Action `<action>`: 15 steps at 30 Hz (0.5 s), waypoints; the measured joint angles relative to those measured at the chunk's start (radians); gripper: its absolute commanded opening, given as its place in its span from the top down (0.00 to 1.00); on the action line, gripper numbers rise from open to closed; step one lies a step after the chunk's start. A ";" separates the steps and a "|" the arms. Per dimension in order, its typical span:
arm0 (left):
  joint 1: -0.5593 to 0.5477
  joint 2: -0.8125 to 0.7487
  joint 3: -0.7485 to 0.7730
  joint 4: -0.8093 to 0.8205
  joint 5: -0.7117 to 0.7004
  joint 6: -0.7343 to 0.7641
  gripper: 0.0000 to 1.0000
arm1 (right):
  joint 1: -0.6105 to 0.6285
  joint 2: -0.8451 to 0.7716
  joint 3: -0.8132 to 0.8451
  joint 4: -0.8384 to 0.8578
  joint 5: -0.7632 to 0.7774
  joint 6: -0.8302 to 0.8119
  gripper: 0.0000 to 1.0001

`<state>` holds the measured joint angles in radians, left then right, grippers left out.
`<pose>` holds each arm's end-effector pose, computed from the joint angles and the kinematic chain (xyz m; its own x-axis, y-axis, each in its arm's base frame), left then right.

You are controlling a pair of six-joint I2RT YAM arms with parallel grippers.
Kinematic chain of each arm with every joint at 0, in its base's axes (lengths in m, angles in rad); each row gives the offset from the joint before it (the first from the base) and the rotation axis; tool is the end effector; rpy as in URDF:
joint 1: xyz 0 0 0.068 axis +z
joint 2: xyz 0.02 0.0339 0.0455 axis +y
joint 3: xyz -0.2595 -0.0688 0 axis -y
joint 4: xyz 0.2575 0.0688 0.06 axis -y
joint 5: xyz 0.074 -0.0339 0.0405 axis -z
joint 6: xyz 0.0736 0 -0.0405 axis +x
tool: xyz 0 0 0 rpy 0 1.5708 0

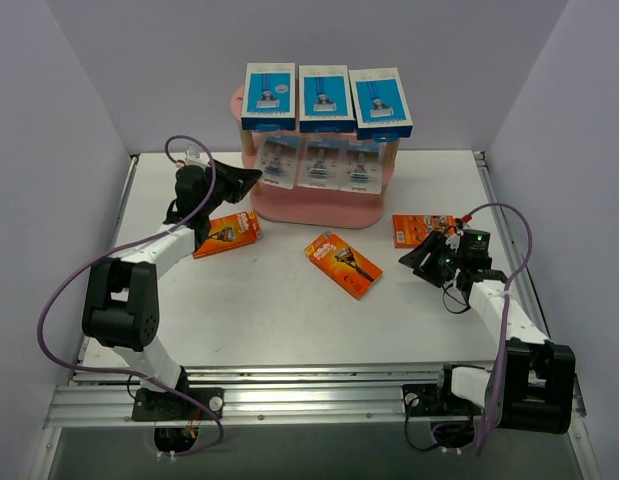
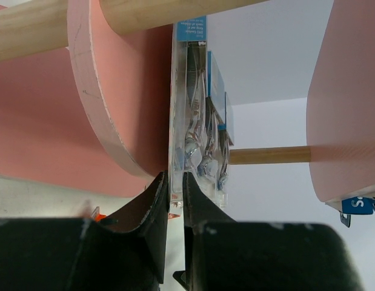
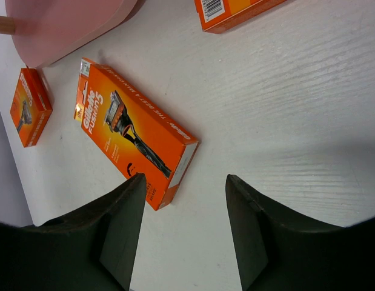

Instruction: Place and organize the shaving razors onto the shelf

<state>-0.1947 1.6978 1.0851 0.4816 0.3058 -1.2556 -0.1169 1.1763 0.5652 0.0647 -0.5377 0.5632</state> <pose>0.4284 -0.1071 0.2531 -0.4936 -0.8268 -0.2699 0.0260 0.2962 -0.9548 0.2853 0.0045 0.1832 -0.6149 0.5339 -0.5804 -0.0073 0.7321 0.6812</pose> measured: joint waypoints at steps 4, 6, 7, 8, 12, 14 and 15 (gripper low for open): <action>-0.001 0.010 0.010 -0.001 -0.004 0.002 0.98 | 0.000 0.000 0.000 0.006 0.000 0.000 0.49; -0.002 0.012 0.014 0.000 -0.004 0.003 0.98 | 0.000 0.000 0.000 0.008 0.000 0.000 0.49; -0.003 0.013 0.015 0.000 -0.005 0.003 0.98 | 0.000 0.000 0.000 0.008 0.000 0.000 0.49; -0.003 0.014 0.016 -0.001 -0.006 0.003 0.98 | 0.000 0.000 0.000 0.008 0.000 0.000 0.49; -0.005 0.019 0.025 -0.005 -0.008 0.008 0.98 | 0.000 0.000 -0.001 0.011 0.000 0.000 0.49; -0.006 0.023 0.033 -0.007 -0.008 0.009 0.98 | 0.000 0.000 -0.002 0.014 0.000 0.000 0.49; -0.007 0.023 0.035 -0.006 -0.008 0.010 0.98 | 0.000 0.000 -0.002 0.015 0.000 0.000 0.49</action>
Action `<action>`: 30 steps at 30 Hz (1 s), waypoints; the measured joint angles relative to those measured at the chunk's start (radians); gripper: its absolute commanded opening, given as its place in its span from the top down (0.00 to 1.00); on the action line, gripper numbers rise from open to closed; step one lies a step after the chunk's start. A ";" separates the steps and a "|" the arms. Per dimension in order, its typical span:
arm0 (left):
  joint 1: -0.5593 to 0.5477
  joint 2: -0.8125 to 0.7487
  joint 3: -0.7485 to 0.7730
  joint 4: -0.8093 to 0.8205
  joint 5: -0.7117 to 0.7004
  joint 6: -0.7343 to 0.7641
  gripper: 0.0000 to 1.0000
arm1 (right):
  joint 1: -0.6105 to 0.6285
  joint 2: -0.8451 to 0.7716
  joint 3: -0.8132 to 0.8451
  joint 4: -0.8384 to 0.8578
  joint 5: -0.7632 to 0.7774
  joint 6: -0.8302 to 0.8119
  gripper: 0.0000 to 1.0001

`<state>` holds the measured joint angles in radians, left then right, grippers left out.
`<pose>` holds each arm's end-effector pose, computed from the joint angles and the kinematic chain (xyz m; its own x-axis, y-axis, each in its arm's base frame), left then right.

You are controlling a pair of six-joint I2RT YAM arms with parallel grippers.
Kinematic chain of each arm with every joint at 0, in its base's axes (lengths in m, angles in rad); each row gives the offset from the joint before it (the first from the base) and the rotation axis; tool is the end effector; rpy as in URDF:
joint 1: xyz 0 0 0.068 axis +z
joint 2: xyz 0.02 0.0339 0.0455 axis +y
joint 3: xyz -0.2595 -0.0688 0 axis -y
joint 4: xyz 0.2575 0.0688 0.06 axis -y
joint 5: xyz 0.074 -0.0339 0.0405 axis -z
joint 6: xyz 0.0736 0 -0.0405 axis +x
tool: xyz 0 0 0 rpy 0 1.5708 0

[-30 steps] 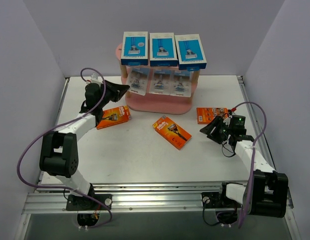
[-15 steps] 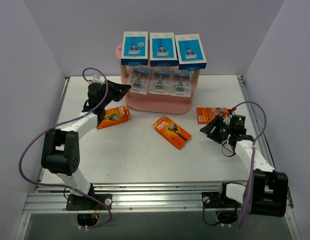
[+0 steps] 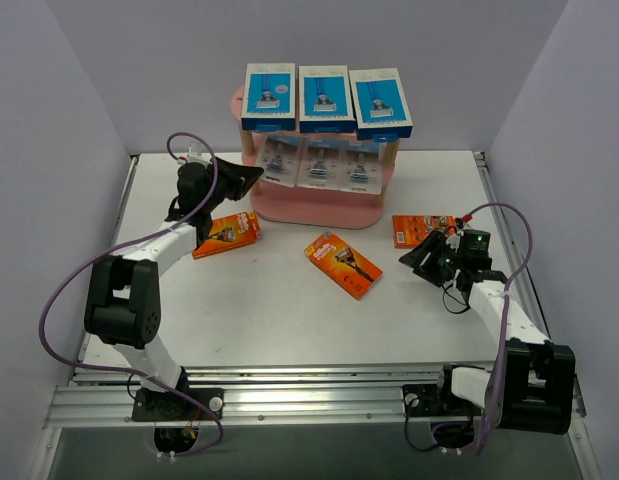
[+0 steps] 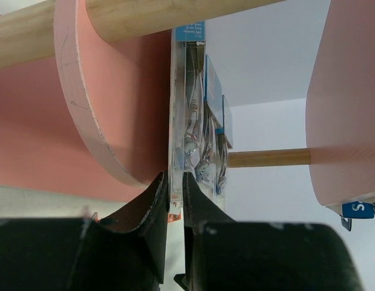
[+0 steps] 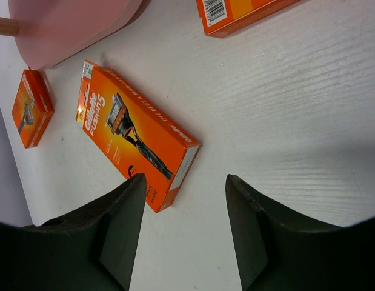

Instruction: Place and organize the shaving razors onto the shelf

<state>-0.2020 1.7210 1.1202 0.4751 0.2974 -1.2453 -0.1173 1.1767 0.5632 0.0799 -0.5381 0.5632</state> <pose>0.4349 -0.1111 0.2559 -0.4909 -0.8242 -0.2824 0.0360 0.3047 -0.9518 0.2860 0.0043 0.1841 -0.6074 0.5332 -0.5888 -0.0159 0.7330 0.6801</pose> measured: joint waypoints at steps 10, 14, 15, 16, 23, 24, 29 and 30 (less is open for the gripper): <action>-0.004 0.027 0.014 0.000 -0.002 0.000 0.97 | 0.000 0.000 -0.012 0.006 0.000 0.000 0.49; -0.006 0.028 0.015 0.000 -0.002 0.000 0.88 | 0.000 0.000 -0.012 0.006 0.000 0.000 0.49; -0.006 0.028 0.016 0.000 -0.002 0.000 0.85 | 0.000 0.000 -0.012 0.006 0.000 0.000 0.49; -0.006 0.028 0.016 0.000 -0.002 0.000 0.79 | 0.000 0.000 -0.012 0.006 0.000 0.000 0.49; -0.006 0.030 0.016 -0.010 -0.002 0.009 0.61 | 0.000 0.000 -0.016 0.006 0.000 0.000 0.49; -0.006 0.030 0.016 -0.013 -0.002 0.010 0.60 | 0.000 0.000 -0.016 0.007 0.000 0.000 0.49; -0.007 0.032 0.017 -0.015 -0.001 0.011 0.57 | 0.000 0.000 -0.016 0.007 0.000 0.000 0.49; -0.007 0.032 0.017 -0.015 -0.001 0.011 0.56 | 0.000 0.000 -0.016 0.007 0.000 0.000 0.49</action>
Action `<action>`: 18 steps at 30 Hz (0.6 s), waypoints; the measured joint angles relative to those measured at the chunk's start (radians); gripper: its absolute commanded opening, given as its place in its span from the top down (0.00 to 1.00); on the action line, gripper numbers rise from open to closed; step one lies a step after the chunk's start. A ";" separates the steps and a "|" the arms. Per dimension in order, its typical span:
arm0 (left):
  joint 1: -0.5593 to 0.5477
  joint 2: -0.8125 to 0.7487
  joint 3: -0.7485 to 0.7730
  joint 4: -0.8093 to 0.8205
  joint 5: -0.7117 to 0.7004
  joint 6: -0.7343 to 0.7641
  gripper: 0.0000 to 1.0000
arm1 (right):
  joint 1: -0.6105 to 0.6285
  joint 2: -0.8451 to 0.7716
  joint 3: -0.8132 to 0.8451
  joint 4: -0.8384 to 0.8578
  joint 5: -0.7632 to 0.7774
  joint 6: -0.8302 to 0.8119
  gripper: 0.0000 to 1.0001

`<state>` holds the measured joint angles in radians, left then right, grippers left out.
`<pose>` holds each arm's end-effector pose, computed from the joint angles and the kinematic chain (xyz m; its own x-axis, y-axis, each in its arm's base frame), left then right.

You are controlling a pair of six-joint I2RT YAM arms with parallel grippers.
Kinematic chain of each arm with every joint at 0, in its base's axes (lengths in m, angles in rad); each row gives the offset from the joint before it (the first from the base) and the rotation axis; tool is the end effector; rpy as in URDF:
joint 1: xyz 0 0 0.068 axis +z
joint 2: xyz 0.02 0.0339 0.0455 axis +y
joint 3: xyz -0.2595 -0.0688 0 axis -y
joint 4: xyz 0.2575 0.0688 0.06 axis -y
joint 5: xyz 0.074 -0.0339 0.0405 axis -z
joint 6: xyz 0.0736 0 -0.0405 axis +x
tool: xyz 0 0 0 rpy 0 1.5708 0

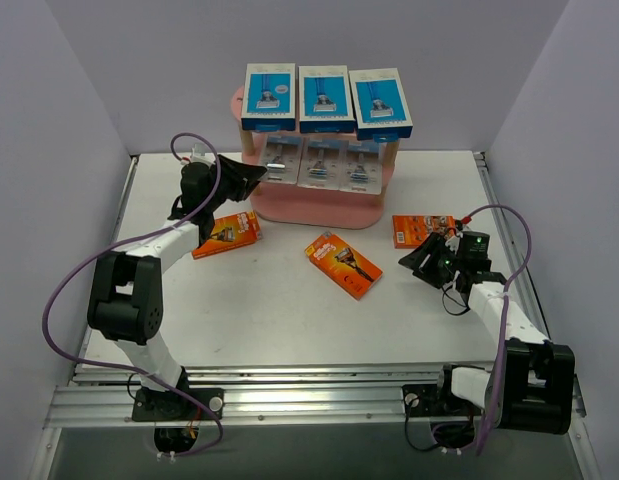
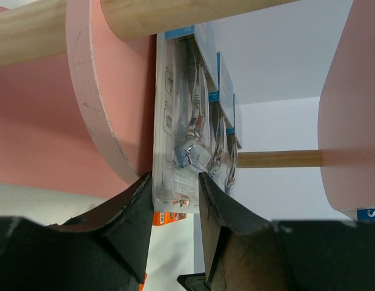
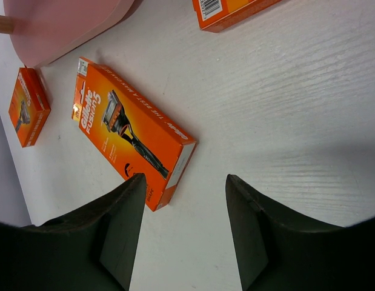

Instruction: Place and organize the shaving razors onto the shelf

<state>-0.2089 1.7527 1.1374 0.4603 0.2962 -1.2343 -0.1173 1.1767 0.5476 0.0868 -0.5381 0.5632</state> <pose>0.4402 -0.1153 0.2468 -0.5034 -0.8162 -0.2837 0.0161 0.3194 -0.9475 0.2839 0.0045 0.1793 -0.6125 0.5338 -0.5830 -0.0100 0.7323 0.6809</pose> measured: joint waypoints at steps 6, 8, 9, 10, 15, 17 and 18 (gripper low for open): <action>0.000 0.002 0.004 0.000 0.003 0.000 0.54 | 0.000 0.000 0.000 0.000 0.000 0.000 0.49; 0.000 0.004 0.008 -0.002 0.006 0.001 0.54 | 0.000 0.000 0.000 0.000 0.000 0.000 0.49; 0.000 0.006 0.011 -0.003 0.007 0.004 0.54 | 0.000 0.000 0.000 0.000 0.000 0.000 0.49; 0.000 0.008 0.016 -0.008 0.008 0.005 0.54 | 0.000 0.000 -0.001 0.001 0.000 0.000 0.49; 0.000 0.013 0.034 -0.032 0.016 0.014 0.53 | 0.000 0.000 -0.011 0.008 0.000 0.000 0.49; 0.000 0.013 0.045 -0.053 0.018 0.020 0.53 | 0.000 0.001 -0.013 0.009 0.000 0.001 0.49; 0.000 0.013 0.051 -0.064 0.019 0.023 0.53 | 0.000 0.003 -0.014 0.011 0.000 0.001 0.49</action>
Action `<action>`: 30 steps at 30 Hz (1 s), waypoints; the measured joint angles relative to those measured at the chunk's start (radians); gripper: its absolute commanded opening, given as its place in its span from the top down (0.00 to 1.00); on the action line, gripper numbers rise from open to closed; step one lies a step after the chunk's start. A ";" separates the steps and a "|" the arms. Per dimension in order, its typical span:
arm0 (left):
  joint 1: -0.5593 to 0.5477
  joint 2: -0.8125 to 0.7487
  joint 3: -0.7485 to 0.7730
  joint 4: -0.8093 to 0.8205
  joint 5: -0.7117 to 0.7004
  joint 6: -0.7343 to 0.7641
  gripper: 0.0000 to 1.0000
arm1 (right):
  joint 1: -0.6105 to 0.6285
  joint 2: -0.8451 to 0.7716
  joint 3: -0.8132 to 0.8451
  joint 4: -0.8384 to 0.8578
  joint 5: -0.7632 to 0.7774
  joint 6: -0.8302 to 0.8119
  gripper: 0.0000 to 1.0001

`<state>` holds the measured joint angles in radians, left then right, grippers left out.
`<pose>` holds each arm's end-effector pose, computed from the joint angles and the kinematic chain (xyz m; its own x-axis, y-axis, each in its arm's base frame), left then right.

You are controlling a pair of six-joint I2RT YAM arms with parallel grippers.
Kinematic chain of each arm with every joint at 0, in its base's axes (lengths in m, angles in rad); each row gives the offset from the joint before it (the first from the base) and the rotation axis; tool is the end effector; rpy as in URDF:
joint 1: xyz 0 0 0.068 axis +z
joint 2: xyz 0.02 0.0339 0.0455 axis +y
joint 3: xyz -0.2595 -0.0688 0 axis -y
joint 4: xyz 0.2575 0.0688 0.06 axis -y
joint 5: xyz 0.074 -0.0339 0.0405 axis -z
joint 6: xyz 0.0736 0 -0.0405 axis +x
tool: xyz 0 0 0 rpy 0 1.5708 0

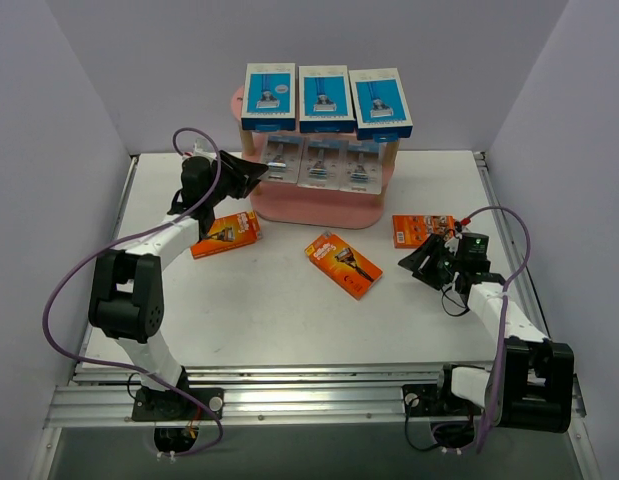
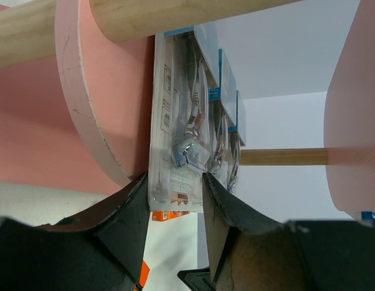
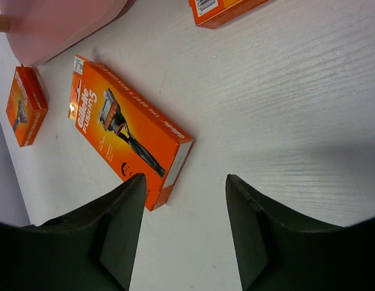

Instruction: Place and organize the shaving razors onto the shelf

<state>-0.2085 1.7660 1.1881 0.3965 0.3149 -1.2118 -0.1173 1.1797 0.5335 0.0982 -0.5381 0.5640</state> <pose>0.4457 -0.1176 0.2517 -0.5253 -0.7988 -0.2933 0.0086 0.3396 -0.9405 0.2824 0.0047 0.1748 -0.6158 0.5348 -0.5786 -0.0056 0.7314 0.6819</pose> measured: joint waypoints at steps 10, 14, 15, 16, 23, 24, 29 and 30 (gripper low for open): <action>0.001 0.000 0.036 -0.073 0.005 0.026 0.52 | 0.000 0.006 -0.003 0.008 0.000 0.003 0.49; 0.001 0.000 0.055 -0.110 0.008 0.044 0.51 | 0.000 0.006 -0.003 0.010 0.000 0.003 0.49; 0.001 0.000 0.064 -0.128 0.008 0.051 0.51 | 0.000 0.006 -0.003 0.011 0.000 0.003 0.49; 0.001 0.000 0.073 -0.145 0.008 0.059 0.51 | 0.000 0.006 -0.004 0.011 0.000 0.003 0.49; 0.001 0.000 0.124 -0.244 0.007 0.119 0.50 | 0.000 0.006 -0.026 0.018 0.000 0.003 0.49; 0.001 0.000 0.131 -0.257 0.006 0.127 0.50 | 0.000 0.006 -0.028 0.018 0.000 0.003 0.49; 0.000 0.000 0.158 -0.313 0.005 0.158 0.49 | 0.000 0.006 -0.035 0.018 0.000 0.003 0.49; 0.000 0.000 0.164 -0.332 0.004 0.167 0.49 | 0.000 0.006 -0.035 0.018 0.000 0.003 0.48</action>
<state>-0.2081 1.7657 1.3521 0.0647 0.3187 -1.0447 -0.1173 1.1854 0.4980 0.1165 -0.5381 0.5667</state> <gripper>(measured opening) 0.507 0.512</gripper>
